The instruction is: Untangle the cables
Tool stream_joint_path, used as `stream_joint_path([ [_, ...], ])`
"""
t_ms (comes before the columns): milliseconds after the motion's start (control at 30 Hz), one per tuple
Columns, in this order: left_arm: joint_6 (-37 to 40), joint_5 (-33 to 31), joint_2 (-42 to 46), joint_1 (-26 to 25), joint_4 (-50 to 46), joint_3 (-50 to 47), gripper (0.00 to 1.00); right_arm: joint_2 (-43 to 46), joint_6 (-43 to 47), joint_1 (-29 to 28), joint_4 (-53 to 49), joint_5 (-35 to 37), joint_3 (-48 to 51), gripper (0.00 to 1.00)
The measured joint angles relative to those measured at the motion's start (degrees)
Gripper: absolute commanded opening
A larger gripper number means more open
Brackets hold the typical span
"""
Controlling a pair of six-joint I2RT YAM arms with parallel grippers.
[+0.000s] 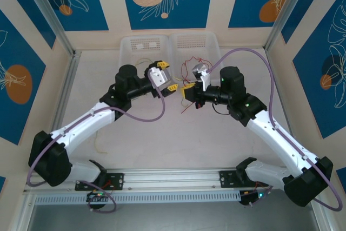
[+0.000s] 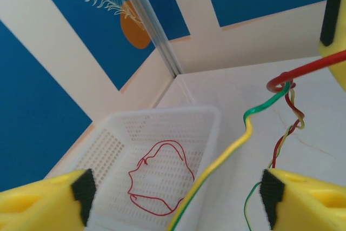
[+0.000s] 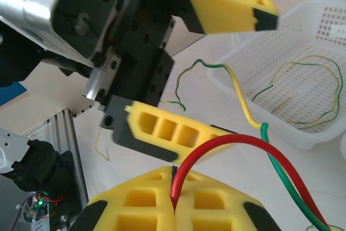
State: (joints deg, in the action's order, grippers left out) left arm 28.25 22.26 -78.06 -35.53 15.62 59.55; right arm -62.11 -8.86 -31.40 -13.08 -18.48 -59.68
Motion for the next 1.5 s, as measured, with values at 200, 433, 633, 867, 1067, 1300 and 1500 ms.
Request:
stream_joint_path([
  [200, 1.6, 0.4, -3.4, -0.4, 0.3, 1.0, 0.24, 0.0, 0.2, -0.3, -0.2, 0.8, 0.0, 0.00],
  [433, 1.9, 0.6, -3.1, -0.7, 1.1, 0.5, 0.00, 0.1, -3.7, 2.4, -0.1, 7.1, 0.0, 0.00],
  [633, 1.2, -1.3, -0.1, -0.9, 1.2, -3.8, 0.00, -0.7, -13.9, 13.4, -0.1, 9.4, -1.9, 0.00],
  [867, 0.3, -8.5, 1.7, -1.0, 4.0, -7.3, 0.00, -0.7, -24.0, 23.1, -1.2, 9.5, -1.3, 0.00],
  [1067, 0.1, -10.3, 3.5, -0.9, 6.7, -10.9, 0.00, -0.7, -27.6, 27.5, -4.9, 10.2, -0.9, 0.00],
  [1300, -1.4, -10.1, 7.5, 0.8, 9.0, -13.6, 0.00, 0.7, -30.6, 33.8, -7.8, 10.5, 0.8, 0.00],
  [1500, -2.4, -9.9, 9.4, 1.9, 9.1, -15.0, 0.00, 0.9, -31.9, 38.3, -9.8, 10.6, 1.4, 0.00],
])
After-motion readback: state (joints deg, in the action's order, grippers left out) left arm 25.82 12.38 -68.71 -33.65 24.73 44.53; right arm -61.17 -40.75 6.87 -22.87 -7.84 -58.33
